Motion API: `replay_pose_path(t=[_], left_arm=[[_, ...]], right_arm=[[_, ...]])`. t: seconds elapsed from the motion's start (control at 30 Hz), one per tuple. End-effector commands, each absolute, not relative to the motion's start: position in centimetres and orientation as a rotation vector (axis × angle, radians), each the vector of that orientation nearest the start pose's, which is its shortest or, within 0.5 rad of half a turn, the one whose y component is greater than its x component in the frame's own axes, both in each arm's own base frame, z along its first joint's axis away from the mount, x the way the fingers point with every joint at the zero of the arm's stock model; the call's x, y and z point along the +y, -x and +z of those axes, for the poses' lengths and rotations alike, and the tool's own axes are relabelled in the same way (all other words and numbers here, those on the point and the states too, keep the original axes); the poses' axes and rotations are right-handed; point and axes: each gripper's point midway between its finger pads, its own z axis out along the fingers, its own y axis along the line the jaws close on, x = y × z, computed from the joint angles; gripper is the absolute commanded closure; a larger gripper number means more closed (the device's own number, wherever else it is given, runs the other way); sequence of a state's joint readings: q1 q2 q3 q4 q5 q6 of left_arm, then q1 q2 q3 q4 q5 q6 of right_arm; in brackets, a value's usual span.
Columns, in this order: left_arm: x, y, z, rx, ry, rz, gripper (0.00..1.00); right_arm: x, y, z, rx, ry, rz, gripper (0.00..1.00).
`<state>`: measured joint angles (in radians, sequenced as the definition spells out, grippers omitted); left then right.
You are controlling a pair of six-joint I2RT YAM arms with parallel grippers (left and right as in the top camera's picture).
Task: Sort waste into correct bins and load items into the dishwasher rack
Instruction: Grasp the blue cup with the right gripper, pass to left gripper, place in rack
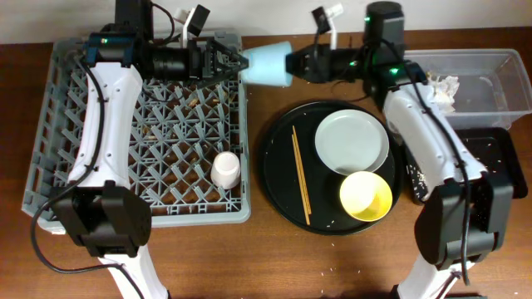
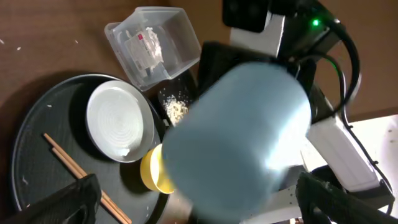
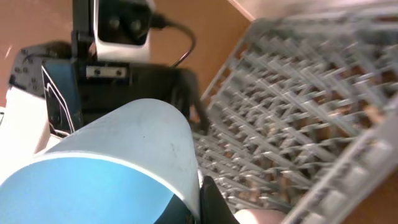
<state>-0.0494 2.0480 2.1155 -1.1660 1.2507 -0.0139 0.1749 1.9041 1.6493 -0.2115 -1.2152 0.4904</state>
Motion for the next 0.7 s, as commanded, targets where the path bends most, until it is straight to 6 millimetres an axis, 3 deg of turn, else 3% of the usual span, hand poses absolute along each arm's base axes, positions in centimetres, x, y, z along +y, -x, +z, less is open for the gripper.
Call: replay_pose_path(t=[0.0, 0.1, 0.17, 0.2, 0.33, 0.4, 0.43, 0.5, 0.53, 0.57, 0.67], left_arm=[[-19.9, -42.1, 31.7, 2.176, -0.502, -1.71, 0.01], [-20.6, -41.5, 32.3, 2.149, -0.523, -1.768, 0.04], [-20.6, -41.2, 32.2, 2.17, -0.503, -1.781, 0.11], [-20.6, -41.1, 32.2, 2.175, -0.498, -1.785, 0.19], [-20.6, -41.1, 32.1, 2.18, -0.492, -1.788, 0.21], [-20.6, -41.1, 32.1, 2.18, -0.492, -1.788, 0.36], [-20.6, -41.1, 32.1, 2.181, -0.492, -1.788, 0.5], [-20.6, -41.1, 32.1, 2.181, -0.492, -1.786, 0.52], [-20.4, -41.3, 31.7, 2.201, -0.486, -1.754, 0.55], [-20.0, -41.8, 31.0, 2.237, -0.469, -1.696, 0.58], [-16.6, -44.0, 28.5, 2.372, -0.319, -1.473, 0.64]], right_arm=[[27.2, -42.7, 30.4, 2.008, 0.573, 1.681, 0.96], [28.0, -42.9, 30.2, 2.018, 0.555, 1.652, 0.96], [27.9, -43.5, 30.5, 2.002, 0.541, 1.626, 0.96], [27.8, -43.8, 30.5, 2.005, 0.527, 1.611, 0.96], [27.7, -44.3, 30.6, 1.988, 0.519, 1.581, 0.96], [27.6, -44.6, 30.5, 1.992, 0.506, 1.565, 0.96], [27.5, -45.0, 30.4, 1.997, 0.486, 1.54, 0.89], [27.5, -45.0, 30.4, 1.996, 0.484, 1.538, 0.49], [27.5, -45.0, 30.4, 1.99, 0.496, 1.531, 0.21], [27.2, -45.2, 30.4, 1.99, 0.489, 1.525, 0.03], [21.8, -47.4, 27.1, 2.125, 0.318, 1.381, 0.02]])
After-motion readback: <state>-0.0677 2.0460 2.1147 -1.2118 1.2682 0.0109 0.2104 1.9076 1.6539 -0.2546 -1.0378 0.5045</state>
